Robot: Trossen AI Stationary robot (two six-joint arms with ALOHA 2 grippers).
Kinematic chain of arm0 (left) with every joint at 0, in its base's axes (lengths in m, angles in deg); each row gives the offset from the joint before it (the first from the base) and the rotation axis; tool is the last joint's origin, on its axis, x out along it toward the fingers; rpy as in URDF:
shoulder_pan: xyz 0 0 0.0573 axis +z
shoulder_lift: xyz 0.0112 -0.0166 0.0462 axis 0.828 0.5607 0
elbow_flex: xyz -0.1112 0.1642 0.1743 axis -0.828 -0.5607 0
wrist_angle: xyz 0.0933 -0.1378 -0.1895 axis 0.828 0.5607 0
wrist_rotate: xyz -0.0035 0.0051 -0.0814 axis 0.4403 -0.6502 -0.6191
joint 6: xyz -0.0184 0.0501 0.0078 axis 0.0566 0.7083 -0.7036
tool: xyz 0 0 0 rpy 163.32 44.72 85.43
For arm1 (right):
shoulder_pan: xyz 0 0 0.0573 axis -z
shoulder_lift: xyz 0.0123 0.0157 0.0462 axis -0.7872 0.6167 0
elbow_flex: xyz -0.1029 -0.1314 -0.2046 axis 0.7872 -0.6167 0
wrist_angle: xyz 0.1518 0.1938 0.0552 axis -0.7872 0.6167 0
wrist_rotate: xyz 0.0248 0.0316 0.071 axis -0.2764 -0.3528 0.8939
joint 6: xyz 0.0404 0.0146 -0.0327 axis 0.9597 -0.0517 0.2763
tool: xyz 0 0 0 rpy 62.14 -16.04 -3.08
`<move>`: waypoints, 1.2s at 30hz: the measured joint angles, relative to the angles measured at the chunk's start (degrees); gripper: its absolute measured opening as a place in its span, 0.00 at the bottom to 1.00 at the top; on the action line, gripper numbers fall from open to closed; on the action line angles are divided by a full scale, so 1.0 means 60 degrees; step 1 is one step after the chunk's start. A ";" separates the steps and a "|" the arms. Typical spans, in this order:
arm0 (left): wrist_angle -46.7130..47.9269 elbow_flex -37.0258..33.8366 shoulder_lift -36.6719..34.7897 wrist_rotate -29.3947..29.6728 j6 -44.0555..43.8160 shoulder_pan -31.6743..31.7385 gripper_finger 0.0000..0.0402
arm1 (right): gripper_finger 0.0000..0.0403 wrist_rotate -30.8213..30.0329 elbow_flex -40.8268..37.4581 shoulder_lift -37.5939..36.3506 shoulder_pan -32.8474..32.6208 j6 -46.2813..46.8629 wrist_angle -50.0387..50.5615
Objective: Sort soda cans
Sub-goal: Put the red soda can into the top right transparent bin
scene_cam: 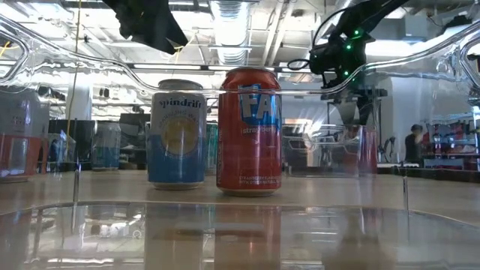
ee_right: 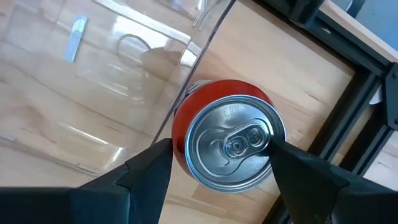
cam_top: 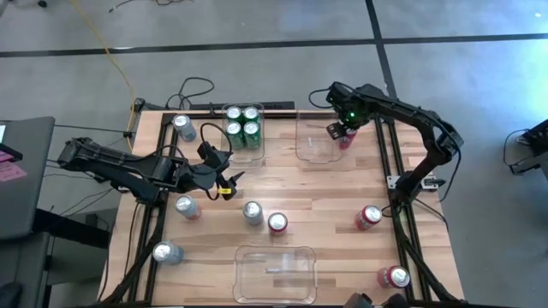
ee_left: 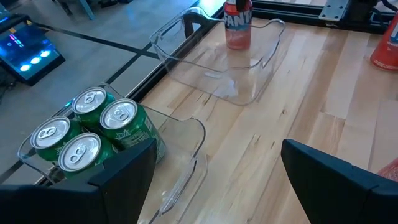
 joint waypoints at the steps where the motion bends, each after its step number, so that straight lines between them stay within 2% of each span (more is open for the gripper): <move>1: 0.0000 0.0000 0.0000 0.0000 0.0000 -0.0003 0.84 | 0.71 0.0000 0.0000 -0.0001 -0.0027 -0.0002 -0.0003; 7: 0.0018 0.0000 0.0000 0.0000 0.0000 -0.0003 0.84 | 0.71 0.0103 -0.0026 -0.0284 0.0040 -0.0081 0.0025; 15: 0.0022 0.0000 0.0000 0.0000 0.0018 0.0000 0.84 | 0.71 0.0019 -0.0019 -0.1260 0.0081 -0.0121 -0.0007; 20: 0.0022 0.0000 0.0000 0.0000 0.0011 0.0000 0.84 | 0.71 -0.0052 -0.0010 -0.1668 0.0081 -0.0827 -0.0120; 36: 0.0000 -0.0004 0.0000 0.0000 -0.0032 0.0000 0.84 | 0.71 -0.0084 0.0000 -0.1752 0.0346 -0.1076 -0.0422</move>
